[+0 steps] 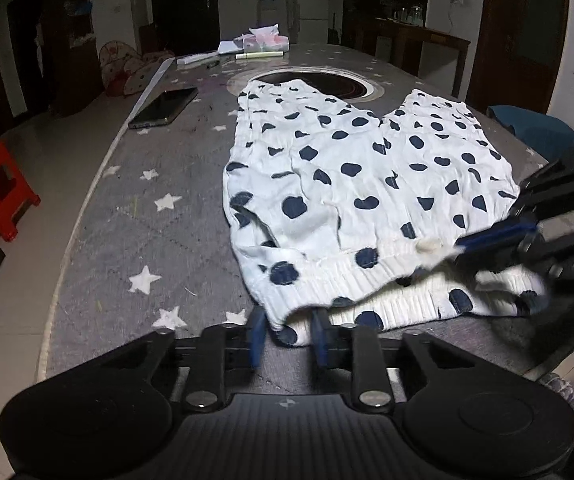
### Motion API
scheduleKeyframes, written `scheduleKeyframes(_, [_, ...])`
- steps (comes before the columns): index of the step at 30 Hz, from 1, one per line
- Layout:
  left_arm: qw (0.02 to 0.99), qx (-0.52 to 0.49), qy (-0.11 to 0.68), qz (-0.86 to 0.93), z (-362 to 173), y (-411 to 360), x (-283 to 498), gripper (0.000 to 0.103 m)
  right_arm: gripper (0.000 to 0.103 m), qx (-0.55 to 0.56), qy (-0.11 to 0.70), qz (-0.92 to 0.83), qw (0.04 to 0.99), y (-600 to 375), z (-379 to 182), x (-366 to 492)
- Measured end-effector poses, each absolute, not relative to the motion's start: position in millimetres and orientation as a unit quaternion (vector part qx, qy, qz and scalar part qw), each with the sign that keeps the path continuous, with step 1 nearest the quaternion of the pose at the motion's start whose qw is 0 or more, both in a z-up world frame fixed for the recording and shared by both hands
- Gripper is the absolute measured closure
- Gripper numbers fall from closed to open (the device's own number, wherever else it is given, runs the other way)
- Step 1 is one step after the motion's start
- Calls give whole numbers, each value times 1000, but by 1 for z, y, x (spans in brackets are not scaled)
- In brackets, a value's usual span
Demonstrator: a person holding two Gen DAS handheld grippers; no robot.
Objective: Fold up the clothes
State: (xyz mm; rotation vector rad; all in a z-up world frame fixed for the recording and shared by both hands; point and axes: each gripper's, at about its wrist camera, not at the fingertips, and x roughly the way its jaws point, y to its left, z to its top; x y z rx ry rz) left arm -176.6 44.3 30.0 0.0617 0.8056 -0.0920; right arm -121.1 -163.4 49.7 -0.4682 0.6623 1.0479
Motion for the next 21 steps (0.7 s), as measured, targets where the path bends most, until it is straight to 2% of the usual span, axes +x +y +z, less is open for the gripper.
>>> scheduleKeyframes(2, [919, 34, 390, -44, 31, 45, -178, 91, 100, -217, 303, 483, 792, -170, 60, -121])
scheduleKeyframes(8, [919, 55, 387, -51, 30, 38, -183, 94, 101, -224, 321, 491, 778, -180, 60, -133])
scheduleKeyframes(12, [917, 62, 388, -63, 30, 37, -184, 94, 99, -225, 336, 501, 765, -178, 46, -138])
scheduleKeyframes(21, [920, 74, 374, -91, 51, 44, -200, 88, 94, -169, 368, 517, 754, -194, 60, -124])
